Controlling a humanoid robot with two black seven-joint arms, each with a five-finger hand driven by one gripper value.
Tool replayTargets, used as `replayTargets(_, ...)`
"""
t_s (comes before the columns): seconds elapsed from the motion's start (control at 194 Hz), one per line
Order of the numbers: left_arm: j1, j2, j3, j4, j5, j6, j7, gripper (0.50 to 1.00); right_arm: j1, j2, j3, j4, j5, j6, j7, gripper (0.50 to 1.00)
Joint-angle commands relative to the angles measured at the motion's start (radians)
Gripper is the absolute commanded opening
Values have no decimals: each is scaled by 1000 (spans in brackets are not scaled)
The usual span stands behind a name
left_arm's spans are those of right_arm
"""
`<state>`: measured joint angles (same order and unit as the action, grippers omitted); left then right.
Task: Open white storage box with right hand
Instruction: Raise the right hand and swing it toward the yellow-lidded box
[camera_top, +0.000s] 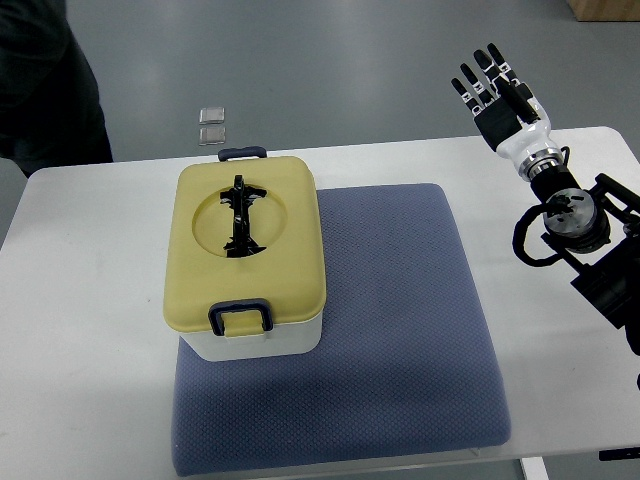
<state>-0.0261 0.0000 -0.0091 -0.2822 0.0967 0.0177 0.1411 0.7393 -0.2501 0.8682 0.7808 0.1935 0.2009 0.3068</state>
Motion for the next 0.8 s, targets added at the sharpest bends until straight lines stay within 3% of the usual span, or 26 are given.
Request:
replayTargets(0.0, 0, 0, 1, -3, 1, -9, 0, 1000, -1, 0, 0, 0, 0, 0, 0, 934)
replayTargets(0.411, 0, 0, 0, -6, 0, -9, 0, 1000, 11, -5, -11, 0, -3, -2, -3, 934)
replayTargets(0.545, 0, 0, 1, -6, 0, -7, 2, 1000, 81, -21, -52, 0, -86, -2, -11, 934)
replayTargets(0.669, 0, 0, 3, -5, 0, -7, 0, 1000, 222, -83, -233, 1, -309, -2, -15, 934)
replayTargets(0.797, 0, 0, 4, -6, 0, -9, 1, 1000, 425, -104, -575, 6, -525, -3, -15, 932)
